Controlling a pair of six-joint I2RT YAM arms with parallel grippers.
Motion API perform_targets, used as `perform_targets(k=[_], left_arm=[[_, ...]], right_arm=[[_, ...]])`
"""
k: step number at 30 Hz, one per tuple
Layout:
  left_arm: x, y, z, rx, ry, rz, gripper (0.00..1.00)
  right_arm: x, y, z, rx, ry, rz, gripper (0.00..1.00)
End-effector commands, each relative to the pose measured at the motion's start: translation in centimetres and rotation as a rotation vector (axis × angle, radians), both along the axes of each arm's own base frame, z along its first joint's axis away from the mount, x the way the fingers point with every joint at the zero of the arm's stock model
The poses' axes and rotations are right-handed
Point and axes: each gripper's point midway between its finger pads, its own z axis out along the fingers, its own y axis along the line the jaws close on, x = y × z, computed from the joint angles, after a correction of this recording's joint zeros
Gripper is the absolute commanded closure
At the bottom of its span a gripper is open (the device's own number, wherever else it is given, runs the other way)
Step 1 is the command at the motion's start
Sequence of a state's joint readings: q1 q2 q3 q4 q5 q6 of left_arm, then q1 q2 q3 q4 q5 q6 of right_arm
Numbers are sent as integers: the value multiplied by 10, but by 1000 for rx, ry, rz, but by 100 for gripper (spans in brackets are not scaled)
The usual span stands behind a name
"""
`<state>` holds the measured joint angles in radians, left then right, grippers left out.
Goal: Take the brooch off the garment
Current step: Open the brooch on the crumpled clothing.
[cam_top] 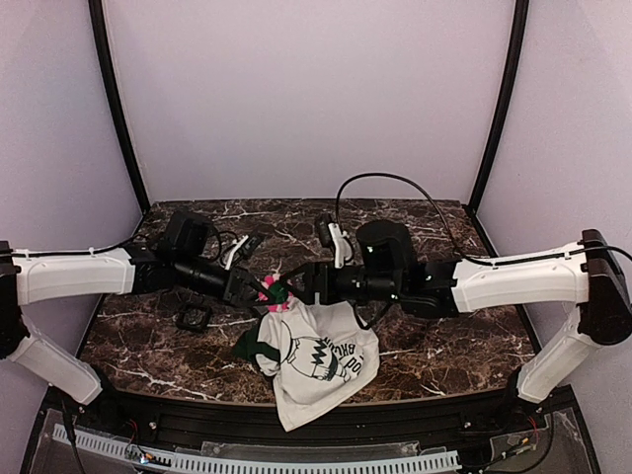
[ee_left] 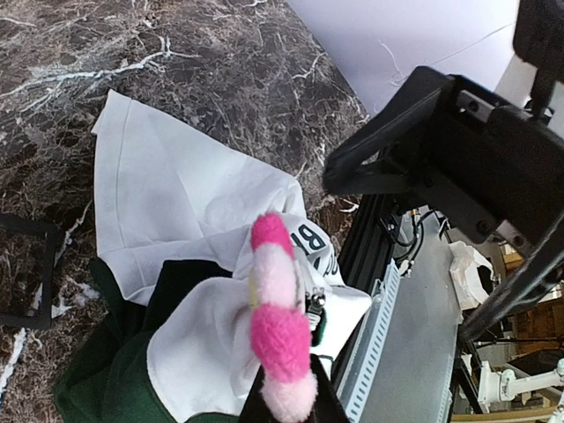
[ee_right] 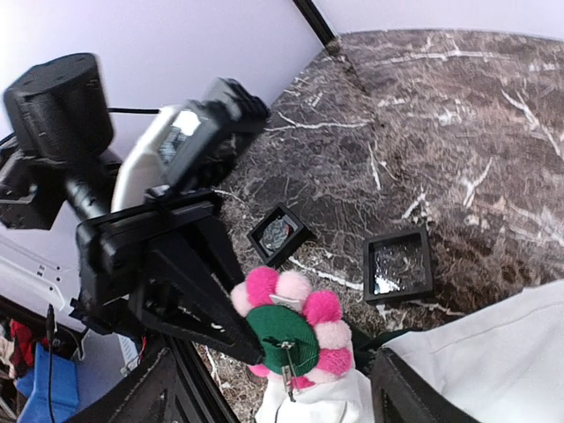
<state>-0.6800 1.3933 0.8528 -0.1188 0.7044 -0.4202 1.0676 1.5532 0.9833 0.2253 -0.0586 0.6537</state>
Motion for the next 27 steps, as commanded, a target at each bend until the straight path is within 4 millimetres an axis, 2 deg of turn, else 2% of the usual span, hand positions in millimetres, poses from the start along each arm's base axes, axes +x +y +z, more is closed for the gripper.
perform_targets(k=[1, 7, 12, 15, 20, 23, 27], left_arm=[[-10, -2, 15, -60, -5, -123, 99], [-20, -9, 39, -121, -48, -248, 99], [-15, -13, 42, -108, -96, -276, 99], [-17, -16, 39, -134, -75, -299, 99], [-19, -17, 36, -158, -46, -303, 99], [-20, -17, 37, -164, -50, -302, 99], [-20, -17, 36, -164, -45, -302, 99]], right_arm=[[6, -20, 20, 11, -37, -7, 20], [-2, -34, 39, 137, -90, 165, 15], [-10, -36, 41, 150, -99, 243, 15], [-23, -30, 42, 194, -83, 319, 15], [-34, -19, 31, 217, -47, 369, 18], [-38, -19, 29, 256, -39, 386, 20], [-34, -19, 17, 213, -32, 368, 20]])
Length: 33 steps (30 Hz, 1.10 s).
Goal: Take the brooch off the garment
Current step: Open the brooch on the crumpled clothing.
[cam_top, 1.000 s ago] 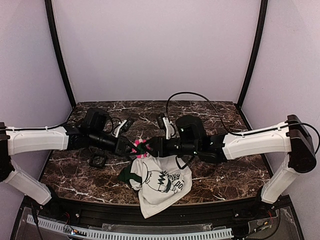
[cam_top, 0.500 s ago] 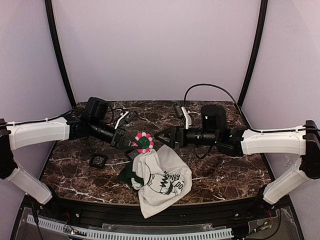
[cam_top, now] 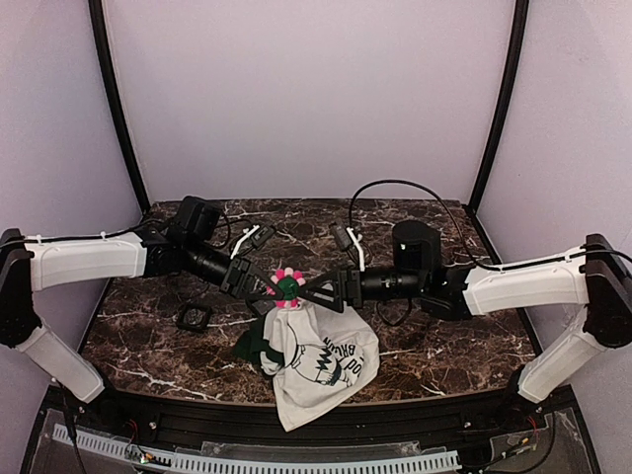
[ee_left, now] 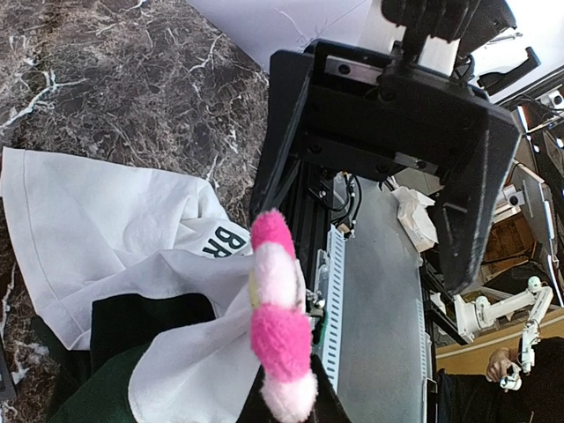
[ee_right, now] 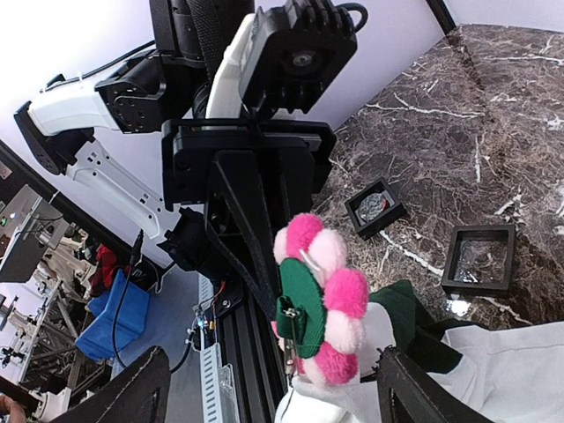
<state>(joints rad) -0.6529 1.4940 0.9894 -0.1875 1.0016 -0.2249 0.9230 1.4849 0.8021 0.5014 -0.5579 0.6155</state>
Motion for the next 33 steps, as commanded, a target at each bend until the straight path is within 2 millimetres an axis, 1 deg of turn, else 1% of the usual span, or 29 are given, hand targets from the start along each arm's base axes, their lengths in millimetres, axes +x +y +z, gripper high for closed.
perform_targets(k=[1, 3, 6, 10, 13, 18, 24, 30, 33], left_arm=[[-4, 0, 4, -27, -2, -18, 99], [-4, 0, 5, -31, 0, -20, 99], [-5, 0, 4, -32, 3, -23, 99], [-6, 0, 4, -37, 7, -27, 99], [-5, -1, 4, -37, 4, -25, 99], [-3, 0, 4, -28, -13, -8, 99], [10, 4, 0, 25, -62, 76, 99], [14, 5, -2, 31, -67, 102, 99], [15, 5, -3, 33, -65, 120, 99]], right_arm=[[-1, 4, -5, 1, -9, 10, 20], [-1, 4, -10, -9, -3, 14, 21], [-4, 7, -10, 3, 4, 36, 24], [-3, 13, -11, 7, 13, 45, 38], [-2, 16, -12, 11, 23, 55, 45], [-5, 18, -18, 2, 40, 64, 52], [-8, 11, -27, -10, 72, 47, 58], [-7, 13, -35, -38, 93, 28, 70], [-3, 16, -41, -64, 104, 10, 80]])
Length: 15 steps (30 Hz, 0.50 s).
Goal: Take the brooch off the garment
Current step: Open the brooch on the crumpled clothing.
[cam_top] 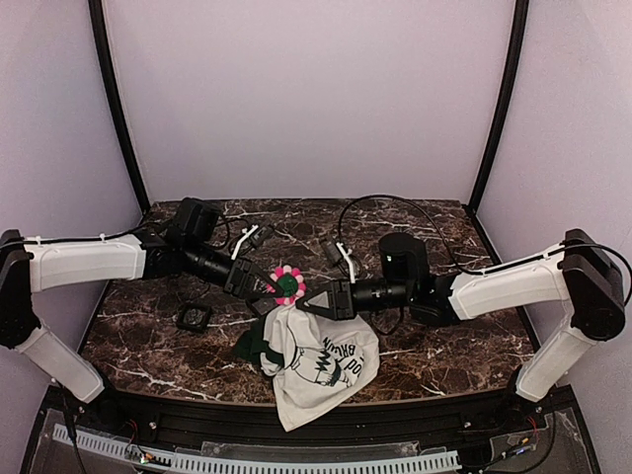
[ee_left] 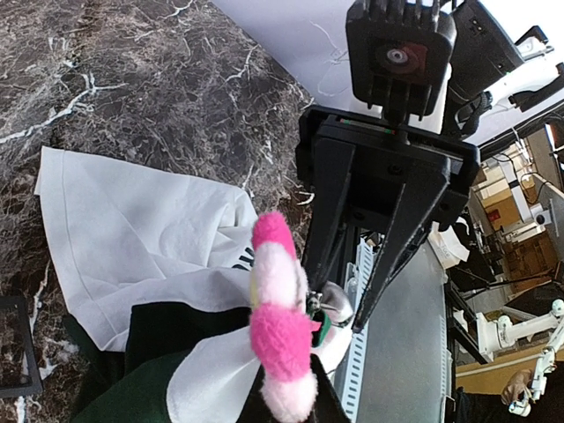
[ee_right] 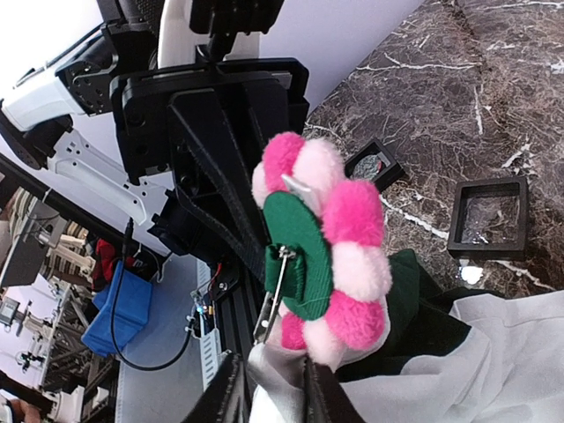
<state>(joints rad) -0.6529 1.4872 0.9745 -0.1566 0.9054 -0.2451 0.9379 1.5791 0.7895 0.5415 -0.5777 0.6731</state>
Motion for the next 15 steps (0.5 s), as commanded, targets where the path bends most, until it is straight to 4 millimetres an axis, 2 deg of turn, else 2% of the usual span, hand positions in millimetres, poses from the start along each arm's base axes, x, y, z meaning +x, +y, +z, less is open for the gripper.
perform_targets(k=[1, 5, 15], left_arm=[[2, 5, 3, 3, -30, 48, 99], [3, 6, -2, 24, -8, 66, 99], [5, 6, -15, 60, 42, 79, 99]], right_arm=[[2, 6, -5, -22, 6, -22, 85], [10, 7, -8, -52, 7, -71, 100], [38, 15, -18, -179, -34, -267, 100]])
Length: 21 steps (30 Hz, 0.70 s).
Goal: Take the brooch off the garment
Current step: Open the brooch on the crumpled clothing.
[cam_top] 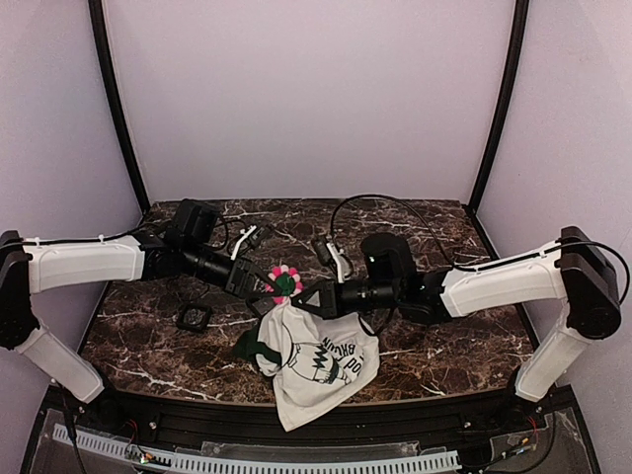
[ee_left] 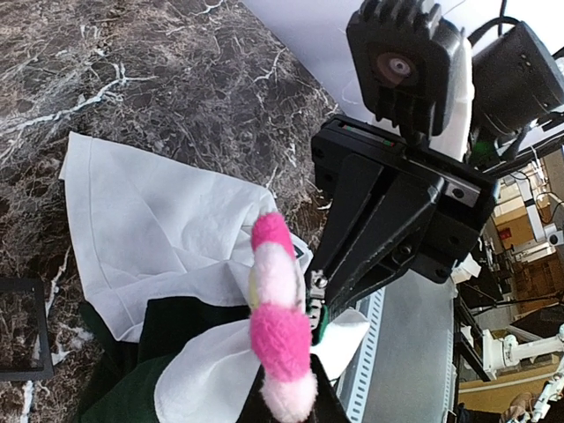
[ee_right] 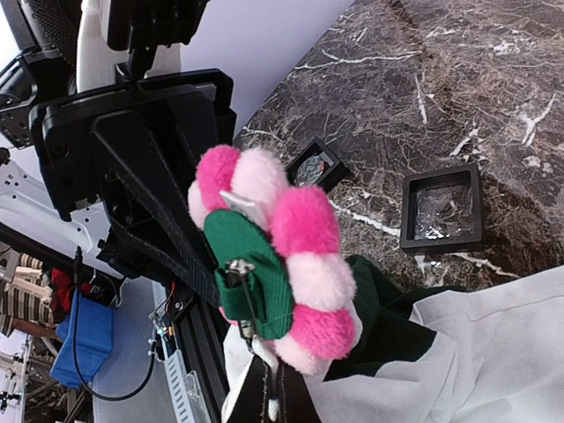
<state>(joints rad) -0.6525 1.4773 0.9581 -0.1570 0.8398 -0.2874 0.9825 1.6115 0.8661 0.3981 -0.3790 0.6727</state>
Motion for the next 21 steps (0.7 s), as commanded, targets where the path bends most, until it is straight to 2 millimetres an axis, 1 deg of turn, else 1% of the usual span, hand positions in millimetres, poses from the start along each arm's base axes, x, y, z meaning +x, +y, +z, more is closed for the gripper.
perform_targets(k=[1, 5, 9, 10, 12, 16, 20, 21], left_arm=[[-1, 2, -10, 29, 31, 18, 99], [4, 4, -21, 72, 53, 46, 99], [10, 6, -34, 121, 77, 81, 99], [10, 6, -36, 127, 86, 86, 99], [12, 7, -42, 147, 103, 99, 99], [15, 9, -57, 194, 130, 122, 99], [17, 12, -64, 222, 137, 137, 99], [17, 12, -65, 224, 138, 137, 99]], right_arm=[[22, 5, -4, -98, -50, -141, 100], [33, 4, -15, -207, -68, -222, 100], [38, 3, -27, -313, -89, -272, 100], [41, 4, -26, -327, -96, -284, 100], [40, 4, -33, -365, -97, -290, 100], [39, 9, -33, -354, -94, -280, 100], [37, 12, -34, -350, -90, -265, 100], [36, 12, -34, -348, -88, -259, 93]])
